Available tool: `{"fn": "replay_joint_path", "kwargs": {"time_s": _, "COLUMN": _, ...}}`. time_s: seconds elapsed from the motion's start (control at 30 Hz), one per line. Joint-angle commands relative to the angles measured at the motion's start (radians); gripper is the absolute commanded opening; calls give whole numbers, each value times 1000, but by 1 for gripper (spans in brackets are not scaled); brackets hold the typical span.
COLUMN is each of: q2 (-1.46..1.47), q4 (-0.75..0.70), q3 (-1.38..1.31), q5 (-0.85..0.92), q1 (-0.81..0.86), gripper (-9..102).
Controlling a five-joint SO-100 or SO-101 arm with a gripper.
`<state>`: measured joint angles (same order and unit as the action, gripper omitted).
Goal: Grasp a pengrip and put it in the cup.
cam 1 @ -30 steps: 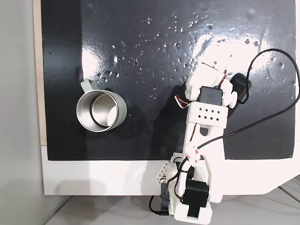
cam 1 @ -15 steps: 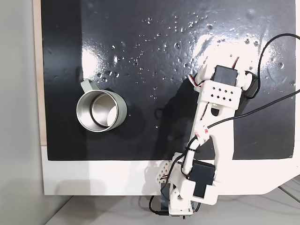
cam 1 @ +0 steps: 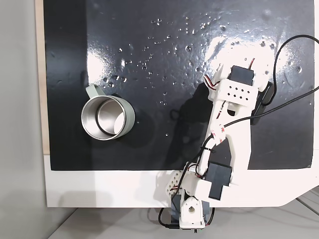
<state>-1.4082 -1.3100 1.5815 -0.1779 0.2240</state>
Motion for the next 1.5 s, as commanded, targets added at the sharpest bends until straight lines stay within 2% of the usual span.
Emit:
{"fn": "replay_joint_path", "kwargs": {"time_s": 0.0, "q2": 9, "q4": -23, "q3": -64, "q5": 21, "q1": 18, "gripper": 25}}
{"fn": "replay_joint_path", "kwargs": {"time_s": 0.4, "q2": 95, "q4": -29, "q3": -89, "q5": 52, "q1": 31, "gripper": 23}}
{"fn": "replay_joint_path", "kwargs": {"time_s": 0.63, "q2": 138, "q4": -23, "q3": -100, "q5": 57, "q1": 28, "gripper": 12}}
{"fn": "replay_joint_path", "kwargs": {"time_s": 0.77, "q2": 164, "q4": -23, "q3": -114, "q5": 66, "q1": 40, "gripper": 1}}
{"fn": "replay_joint_path", "kwargs": {"time_s": 1.0, "q2": 132, "q4": -58, "q3": -144, "q5": 74, "q1": 31, "gripper": 0}}
{"fn": "replay_joint_path", "kwargs": {"time_s": 1.23, "q2": -141, "q4": -198, "q3": -170, "q5": 71, "q1": -101, "gripper": 0}}
{"fn": "replay_joint_path", "kwargs": {"time_s": 1.47, "q2": -374, "q4": -316, "q3": -189, "q5": 137, "q1": -331, "gripper": 0}}
